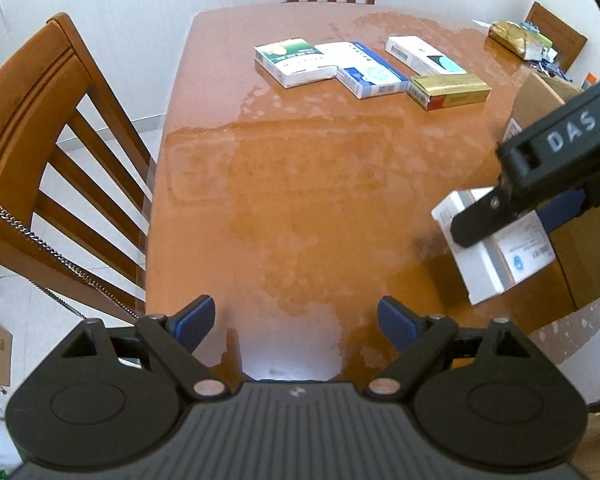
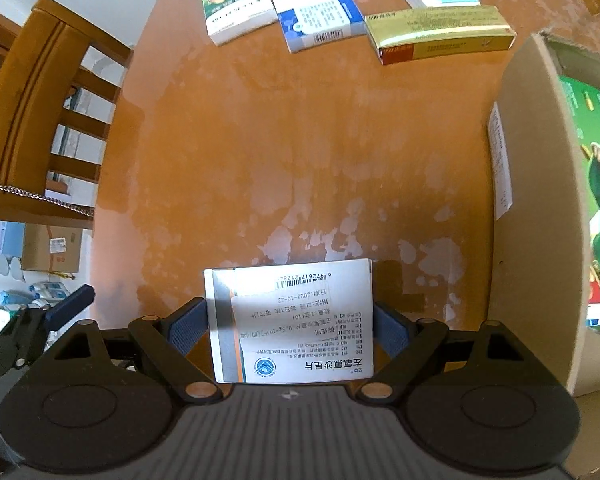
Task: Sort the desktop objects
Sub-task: 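Lift the white box and carry it with the right gripper toward the cardboard box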
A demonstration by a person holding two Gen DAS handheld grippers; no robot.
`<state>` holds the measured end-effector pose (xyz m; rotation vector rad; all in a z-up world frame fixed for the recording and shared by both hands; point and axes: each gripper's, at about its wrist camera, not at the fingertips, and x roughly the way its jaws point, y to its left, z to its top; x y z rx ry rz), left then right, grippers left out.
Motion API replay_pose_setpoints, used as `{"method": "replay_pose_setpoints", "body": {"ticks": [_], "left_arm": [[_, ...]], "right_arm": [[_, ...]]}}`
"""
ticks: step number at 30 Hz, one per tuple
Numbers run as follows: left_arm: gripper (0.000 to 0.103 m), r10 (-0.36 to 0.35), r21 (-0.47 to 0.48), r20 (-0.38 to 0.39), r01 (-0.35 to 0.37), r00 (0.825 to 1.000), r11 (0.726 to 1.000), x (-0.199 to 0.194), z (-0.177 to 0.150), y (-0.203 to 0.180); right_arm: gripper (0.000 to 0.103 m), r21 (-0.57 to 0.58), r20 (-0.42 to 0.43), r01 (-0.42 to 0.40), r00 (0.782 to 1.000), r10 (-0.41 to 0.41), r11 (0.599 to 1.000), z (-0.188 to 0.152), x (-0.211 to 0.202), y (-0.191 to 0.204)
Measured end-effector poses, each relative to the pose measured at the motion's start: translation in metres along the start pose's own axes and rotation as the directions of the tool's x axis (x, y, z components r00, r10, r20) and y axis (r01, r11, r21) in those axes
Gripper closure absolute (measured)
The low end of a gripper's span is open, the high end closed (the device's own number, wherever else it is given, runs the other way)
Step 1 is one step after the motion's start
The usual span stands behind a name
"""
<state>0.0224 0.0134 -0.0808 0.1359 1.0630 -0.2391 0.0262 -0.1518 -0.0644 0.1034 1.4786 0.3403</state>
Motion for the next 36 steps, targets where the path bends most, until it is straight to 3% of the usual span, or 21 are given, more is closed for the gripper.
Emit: {"method": "replay_pose_setpoints", "body": {"ticks": [36], "left_arm": [[0.014,0.009,0.056,0.045,-0.012,0.999,0.998,-0.013,0.030,-0.037]], "right_arm": [[0.012,-0.041,0.149,-0.115,0.982,0.120,0.992,0.002,-0.081,-0.012]]}}
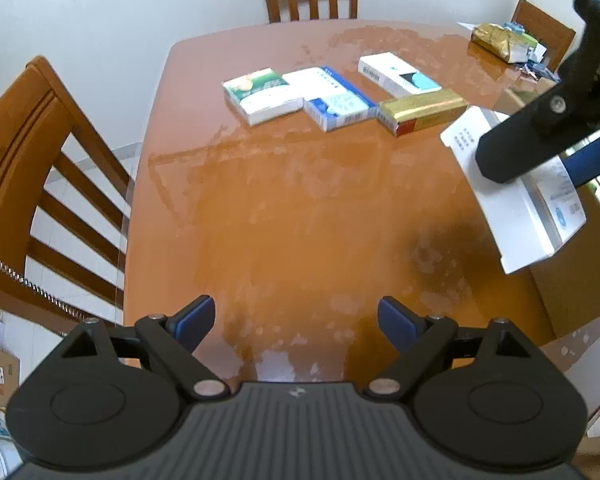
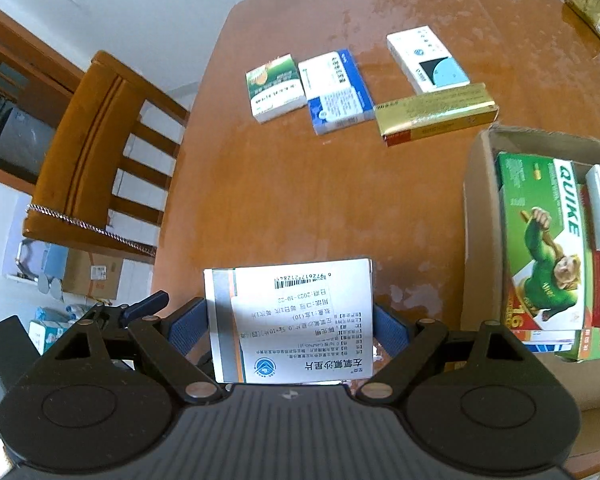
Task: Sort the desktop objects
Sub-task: 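Lift the white box and carry it with the right gripper toward the cardboard box, then lower the white box upright into the cardboard box before the other white box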
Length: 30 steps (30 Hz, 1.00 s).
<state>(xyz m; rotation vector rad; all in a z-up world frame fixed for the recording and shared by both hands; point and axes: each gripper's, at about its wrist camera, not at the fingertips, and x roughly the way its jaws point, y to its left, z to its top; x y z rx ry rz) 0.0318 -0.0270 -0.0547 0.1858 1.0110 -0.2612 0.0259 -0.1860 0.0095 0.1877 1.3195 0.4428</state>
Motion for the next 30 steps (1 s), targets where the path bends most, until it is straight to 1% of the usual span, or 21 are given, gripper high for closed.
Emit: {"method": "replay_pose_setpoints", "body": {"ticks": [3,9,12,17,20,24,30], "left_arm": [[0.014,-0.015,0.015,0.021,0.015,1.000,1.000,-0.006,0.008,-0.006],[0.014,-0.091,0.044,0.078,0.087,0.993,0.995,-0.026,0.024,-0.022],[0.014,-0.120,0.065,0.102,0.114,0.988,0.991,-0.036,0.032,-0.033],[0.014,-0.170,0.096,0.114,0.159,0.979,0.982,-0.044,0.041,-0.051],[0.014,-0.183,0.112,0.106,0.171,0.977,0.979,-0.045,0.044,-0.060],[0.014,-0.214,0.118,0.091,0.203,0.973,0.972,-0.045,0.048,-0.070],[0.014,-0.220,0.144,0.072,0.208,0.973,0.967,-0.041,0.050,-0.086]], "right_arm": [[0.012,0.004,0.028,-0.004,1.000,0.003,1.000,0.001,-0.012,-0.004],[0.012,0.026,0.098,-0.006,0.995,0.004,1.000,0.002,-0.046,-0.022],[0.012,0.058,0.139,0.010,0.990,-0.018,0.998,0.003,-0.064,-0.038],[0.012,0.132,0.186,0.050,0.980,-0.074,0.990,0.003,-0.086,-0.072],[0.012,0.188,0.193,0.076,0.975,-0.113,0.979,0.001,-0.094,-0.097],[0.012,0.249,0.194,0.107,0.968,-0.158,0.962,-0.003,-0.100,-0.127],[0.012,0.273,0.179,0.150,0.963,-0.203,0.950,-0.010,-0.104,-0.159]]}}
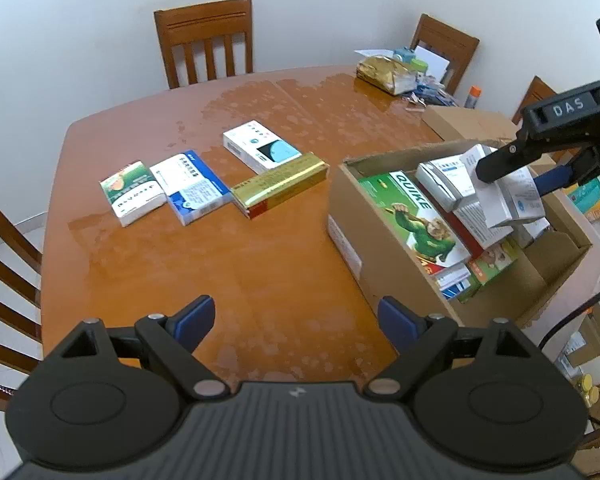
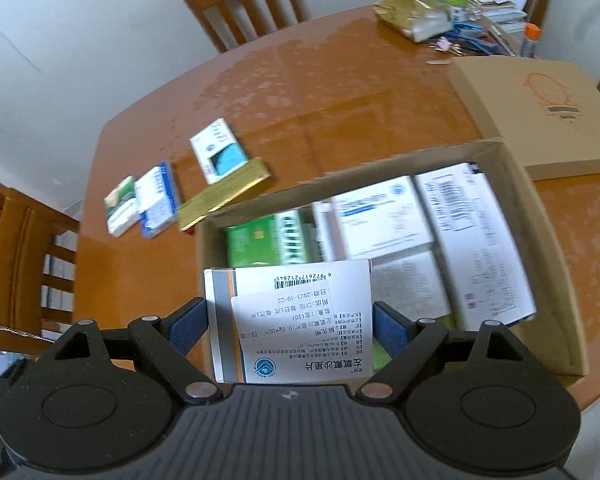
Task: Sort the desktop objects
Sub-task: 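Lower the white box upright into the cardboard box before the other white box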
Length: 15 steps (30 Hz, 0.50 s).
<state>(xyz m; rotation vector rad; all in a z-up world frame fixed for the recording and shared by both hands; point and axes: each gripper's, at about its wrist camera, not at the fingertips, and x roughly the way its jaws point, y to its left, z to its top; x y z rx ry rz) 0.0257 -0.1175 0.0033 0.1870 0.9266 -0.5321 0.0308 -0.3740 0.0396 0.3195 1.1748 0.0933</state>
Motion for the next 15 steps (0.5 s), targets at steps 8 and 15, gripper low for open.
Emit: {"method": "replay_pose_setpoints", "body": {"ticks": [8,15], "left_arm": [[0.014,0.017,-0.001,-0.014,-0.017,1.000,1.000,0.007,0.004,-0.012],[0.014,0.027,-0.013,-0.022,-0.027,0.999,1.000,0.011,0.005,-0.020]], "right_arm": [[0.012,-0.058,-0.038,0.054,0.998,-0.056,0.997,0.004,0.012,-0.027],[0.012,-0.092,-0.078,0.064,0.994,-0.071,0.994,0.002,0.022,-0.038]]}}
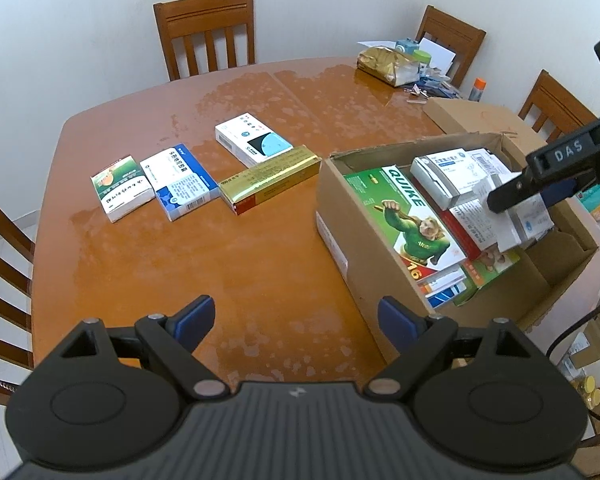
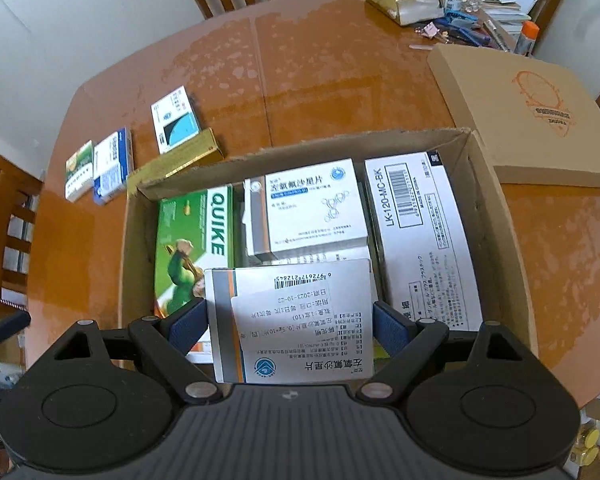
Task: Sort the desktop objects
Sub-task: 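Lower the white box upright into the cardboard box before the other white box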
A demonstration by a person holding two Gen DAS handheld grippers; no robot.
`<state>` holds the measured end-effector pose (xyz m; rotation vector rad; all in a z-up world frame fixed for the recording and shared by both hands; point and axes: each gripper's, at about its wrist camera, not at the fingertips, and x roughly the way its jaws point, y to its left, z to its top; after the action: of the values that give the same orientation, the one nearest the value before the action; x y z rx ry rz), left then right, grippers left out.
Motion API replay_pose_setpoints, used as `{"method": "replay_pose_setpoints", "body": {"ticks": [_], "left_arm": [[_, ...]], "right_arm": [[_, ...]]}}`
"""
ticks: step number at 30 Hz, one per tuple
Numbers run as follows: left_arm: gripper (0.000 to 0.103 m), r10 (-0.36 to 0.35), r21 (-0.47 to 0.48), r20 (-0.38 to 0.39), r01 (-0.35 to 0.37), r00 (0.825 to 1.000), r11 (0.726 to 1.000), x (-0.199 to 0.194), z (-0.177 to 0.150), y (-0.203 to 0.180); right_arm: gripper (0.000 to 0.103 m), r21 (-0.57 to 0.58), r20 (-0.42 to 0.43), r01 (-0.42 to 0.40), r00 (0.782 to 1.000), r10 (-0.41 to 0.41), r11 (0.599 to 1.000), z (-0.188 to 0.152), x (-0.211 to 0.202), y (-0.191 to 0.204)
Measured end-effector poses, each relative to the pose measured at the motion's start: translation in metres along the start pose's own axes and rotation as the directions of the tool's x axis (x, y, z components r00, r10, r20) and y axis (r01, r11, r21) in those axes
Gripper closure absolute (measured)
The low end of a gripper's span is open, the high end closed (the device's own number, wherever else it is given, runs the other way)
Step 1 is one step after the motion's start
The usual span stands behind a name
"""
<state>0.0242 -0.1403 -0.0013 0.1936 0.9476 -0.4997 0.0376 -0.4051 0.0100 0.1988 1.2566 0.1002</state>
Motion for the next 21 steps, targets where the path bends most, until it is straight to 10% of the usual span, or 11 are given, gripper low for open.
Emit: {"method": "replay_pose_setpoints", "body": {"ticks": [21], "left_arm": [[0.014,0.051,-0.032,-0.014,-0.051,0.999,0.998,0.005,0.000,-0.006]], "right_arm": [[0.012,-0.036,-0.071,0.015,0.997,-0.017,0.999,0.015,0.037,-0.009]]}}
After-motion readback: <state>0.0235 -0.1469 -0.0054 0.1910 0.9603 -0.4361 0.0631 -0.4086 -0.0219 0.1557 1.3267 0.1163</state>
